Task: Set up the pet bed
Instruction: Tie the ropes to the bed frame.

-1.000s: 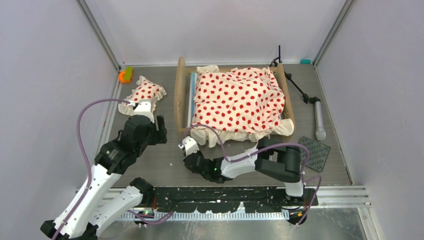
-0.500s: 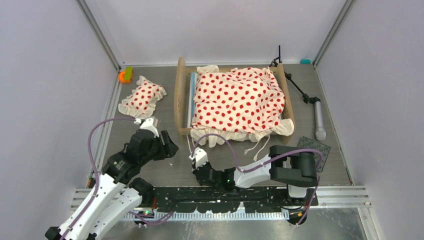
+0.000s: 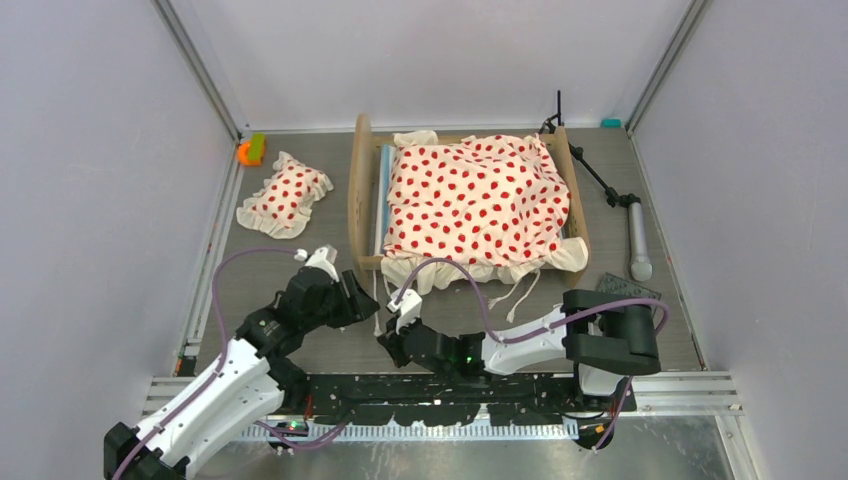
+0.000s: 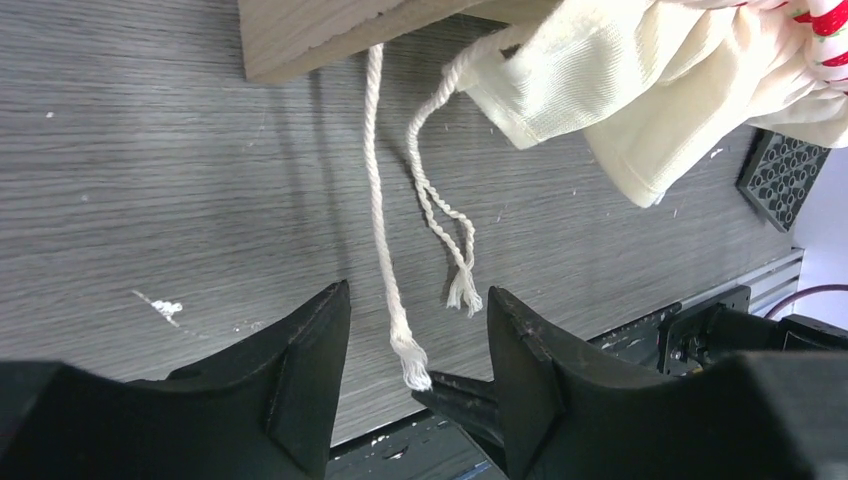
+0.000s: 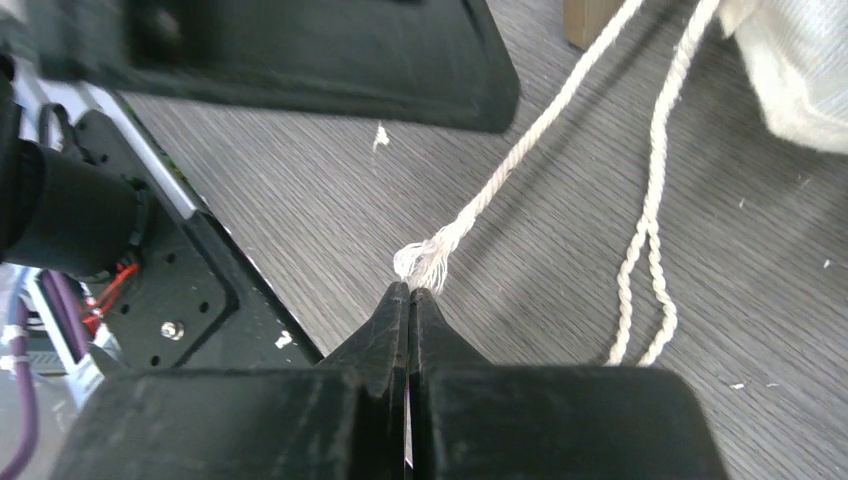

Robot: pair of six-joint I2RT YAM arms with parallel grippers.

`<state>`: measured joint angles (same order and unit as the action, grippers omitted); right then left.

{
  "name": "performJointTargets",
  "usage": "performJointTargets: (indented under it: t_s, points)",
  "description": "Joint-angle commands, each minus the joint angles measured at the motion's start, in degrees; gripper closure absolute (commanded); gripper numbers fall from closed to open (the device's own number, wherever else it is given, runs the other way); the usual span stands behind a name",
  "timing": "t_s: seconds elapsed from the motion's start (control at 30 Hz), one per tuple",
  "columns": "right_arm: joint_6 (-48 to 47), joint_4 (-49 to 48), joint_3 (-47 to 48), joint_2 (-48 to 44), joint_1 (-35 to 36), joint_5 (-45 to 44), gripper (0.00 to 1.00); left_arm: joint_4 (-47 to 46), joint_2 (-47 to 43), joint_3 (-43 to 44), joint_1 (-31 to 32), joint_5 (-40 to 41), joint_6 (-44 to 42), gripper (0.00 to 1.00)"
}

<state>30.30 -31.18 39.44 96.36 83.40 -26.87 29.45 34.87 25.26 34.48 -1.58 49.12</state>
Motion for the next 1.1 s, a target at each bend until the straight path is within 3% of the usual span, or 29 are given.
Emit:
performJointTargets:
  t_s: [0.0, 0.27, 0.93, 1.0, 1.07]
  points:
    - [0.1, -4.4, 0.0, -3.7, 0.1, 0.0, 1.0, -7.3, 1.4, -1.6, 1.2, 0.1, 1.3, 0.48]
    - [-0.7, -3.1, 0.1, -5.5, 0.1, 0.0, 1.0, -10.5, 5.5, -3.8, 2.5, 0.5, 3.1, 0.5]
    - [-1.8, -2.6, 0.8, -4.1, 0.1, -0.8, 1.0, -11.7, 2.1, -8.6, 4.0, -5.1, 9.7, 0.57]
    - [-2.0, -2.5, 1.0, -3.9, 0.1, -1.0, 1.0, -12.4, 2.3, -8.6, 4.0, -5.3, 10.5, 0.63]
    - [-2.1, -2.7, 1.1, -3.5, 0.1, -1.3, 1.0, -13.1, 2.5, -8.6, 4.1, -5.6, 11.0, 0.78]
